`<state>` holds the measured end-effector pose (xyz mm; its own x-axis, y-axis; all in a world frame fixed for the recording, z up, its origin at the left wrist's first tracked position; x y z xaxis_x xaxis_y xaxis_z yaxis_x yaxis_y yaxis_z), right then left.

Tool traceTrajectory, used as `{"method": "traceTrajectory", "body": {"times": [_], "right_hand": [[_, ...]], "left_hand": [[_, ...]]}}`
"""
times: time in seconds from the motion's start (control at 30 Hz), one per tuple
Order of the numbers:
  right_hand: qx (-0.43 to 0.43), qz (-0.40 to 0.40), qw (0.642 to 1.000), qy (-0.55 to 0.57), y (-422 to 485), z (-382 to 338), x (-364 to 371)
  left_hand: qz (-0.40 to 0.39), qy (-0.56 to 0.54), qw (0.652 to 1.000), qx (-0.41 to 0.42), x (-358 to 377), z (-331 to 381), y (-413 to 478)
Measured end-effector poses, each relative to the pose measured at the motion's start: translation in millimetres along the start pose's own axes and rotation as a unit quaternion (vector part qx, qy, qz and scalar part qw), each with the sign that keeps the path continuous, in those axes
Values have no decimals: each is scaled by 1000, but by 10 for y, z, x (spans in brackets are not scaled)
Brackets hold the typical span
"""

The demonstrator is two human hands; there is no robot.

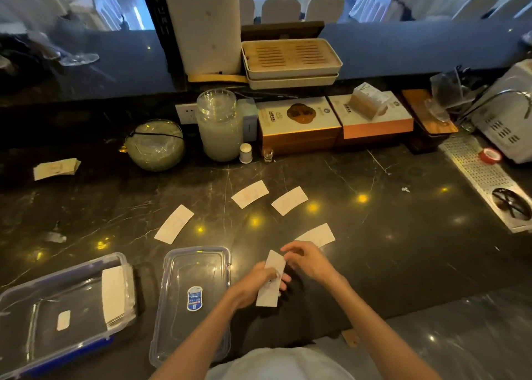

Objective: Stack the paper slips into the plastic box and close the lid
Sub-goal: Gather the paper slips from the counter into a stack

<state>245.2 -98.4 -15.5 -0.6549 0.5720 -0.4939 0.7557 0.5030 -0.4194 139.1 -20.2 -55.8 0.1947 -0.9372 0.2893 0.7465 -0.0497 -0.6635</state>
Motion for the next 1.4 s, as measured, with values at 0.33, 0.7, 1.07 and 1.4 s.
{"method": "traceTrajectory", "body": {"times": [0.33, 0.7, 1.07, 1.4], "right_hand": [[-5, -44, 925, -377, 821, 467, -924], [-94, -144, 985, -13, 893, 47, -894], [-206, -128, 966, -84, 1419, -708, -297], [-98, -7, 923, -371, 2090, -135, -758]], "left_hand": [[123, -157, 980, -10, -274, 237, 292], [127, -116, 985, 0, -229, 574, 571], [62, -194, 979, -20, -317, 672, 887], [130, -265, 955, -16, -719, 694, 838]]}}
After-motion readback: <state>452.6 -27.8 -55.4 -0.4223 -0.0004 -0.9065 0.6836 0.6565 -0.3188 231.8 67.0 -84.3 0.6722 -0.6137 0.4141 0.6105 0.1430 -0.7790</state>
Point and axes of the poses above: each hand's wrist, its own y-axis towards the middle knuckle, its own x-axis out of the palm, z = x × y, the point moved 10 cm from there along y, towards the middle knuckle, and after that the axes turned 4 degrees about z, right-handed, at the moved point
